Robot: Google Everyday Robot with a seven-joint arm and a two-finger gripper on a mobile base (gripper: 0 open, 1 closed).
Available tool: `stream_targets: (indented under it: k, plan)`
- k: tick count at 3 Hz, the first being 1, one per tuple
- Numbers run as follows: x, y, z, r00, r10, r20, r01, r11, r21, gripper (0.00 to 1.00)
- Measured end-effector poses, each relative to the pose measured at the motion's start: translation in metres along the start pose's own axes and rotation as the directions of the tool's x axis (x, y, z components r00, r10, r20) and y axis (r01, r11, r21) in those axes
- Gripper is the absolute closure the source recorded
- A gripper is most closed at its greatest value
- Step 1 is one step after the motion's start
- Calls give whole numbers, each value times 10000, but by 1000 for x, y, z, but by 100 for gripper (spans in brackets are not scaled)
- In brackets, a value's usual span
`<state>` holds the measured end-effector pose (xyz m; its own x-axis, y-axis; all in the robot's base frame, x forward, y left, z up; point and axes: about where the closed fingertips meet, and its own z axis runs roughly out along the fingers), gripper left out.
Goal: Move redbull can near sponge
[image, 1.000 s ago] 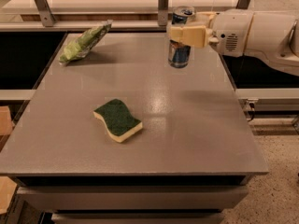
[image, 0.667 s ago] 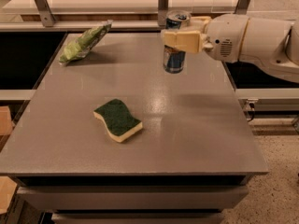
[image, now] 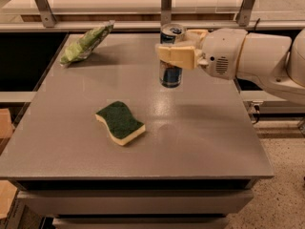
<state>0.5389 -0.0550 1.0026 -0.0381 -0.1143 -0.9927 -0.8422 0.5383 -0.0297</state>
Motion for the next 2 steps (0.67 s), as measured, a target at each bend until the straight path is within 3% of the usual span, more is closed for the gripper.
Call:
stream_targets:
  k: [2]
  plan:
    - [25, 10, 7, 9997, 80, 247, -82, 9999, 114, 100]
